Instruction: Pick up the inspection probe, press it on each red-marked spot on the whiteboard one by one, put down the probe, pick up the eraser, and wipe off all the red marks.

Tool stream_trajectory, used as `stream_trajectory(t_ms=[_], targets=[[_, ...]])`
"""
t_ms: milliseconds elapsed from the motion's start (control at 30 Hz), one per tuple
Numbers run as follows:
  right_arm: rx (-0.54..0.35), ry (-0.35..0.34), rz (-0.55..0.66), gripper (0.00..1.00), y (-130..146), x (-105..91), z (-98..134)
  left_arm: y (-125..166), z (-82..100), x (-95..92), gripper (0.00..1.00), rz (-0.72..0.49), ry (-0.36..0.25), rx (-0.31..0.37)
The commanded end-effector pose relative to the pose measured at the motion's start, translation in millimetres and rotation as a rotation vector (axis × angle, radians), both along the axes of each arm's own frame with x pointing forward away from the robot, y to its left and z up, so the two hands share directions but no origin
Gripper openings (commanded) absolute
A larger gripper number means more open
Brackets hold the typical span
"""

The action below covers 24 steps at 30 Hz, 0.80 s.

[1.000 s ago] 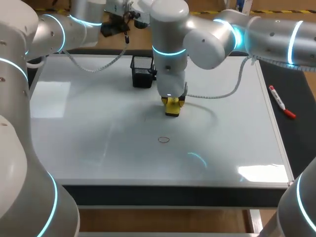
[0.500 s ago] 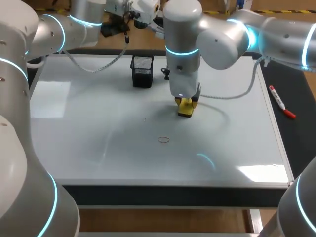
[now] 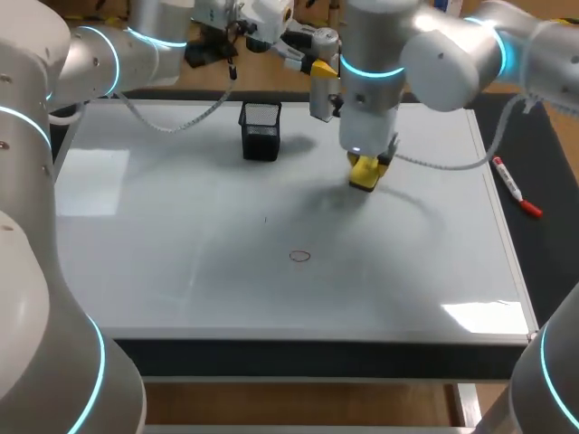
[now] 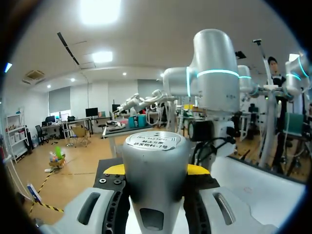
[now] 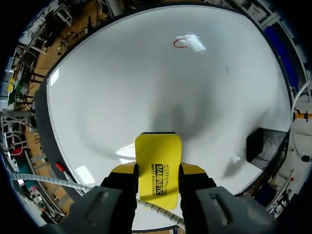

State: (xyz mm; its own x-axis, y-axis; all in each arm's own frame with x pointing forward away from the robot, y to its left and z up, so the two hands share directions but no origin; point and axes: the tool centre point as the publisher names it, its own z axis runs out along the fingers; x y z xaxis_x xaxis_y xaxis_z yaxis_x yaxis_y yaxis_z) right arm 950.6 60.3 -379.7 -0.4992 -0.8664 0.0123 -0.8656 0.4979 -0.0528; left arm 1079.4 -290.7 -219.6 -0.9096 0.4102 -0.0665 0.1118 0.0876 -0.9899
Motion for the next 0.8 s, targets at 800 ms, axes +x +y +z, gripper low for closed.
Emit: stream_trajectory(t_ms=[800], targets=[[0.015,-0.02,-0.314,0.0,-118,-31.2,8,-1,-2.0,7.4,0.0,-0.217,0.023,0.018]])
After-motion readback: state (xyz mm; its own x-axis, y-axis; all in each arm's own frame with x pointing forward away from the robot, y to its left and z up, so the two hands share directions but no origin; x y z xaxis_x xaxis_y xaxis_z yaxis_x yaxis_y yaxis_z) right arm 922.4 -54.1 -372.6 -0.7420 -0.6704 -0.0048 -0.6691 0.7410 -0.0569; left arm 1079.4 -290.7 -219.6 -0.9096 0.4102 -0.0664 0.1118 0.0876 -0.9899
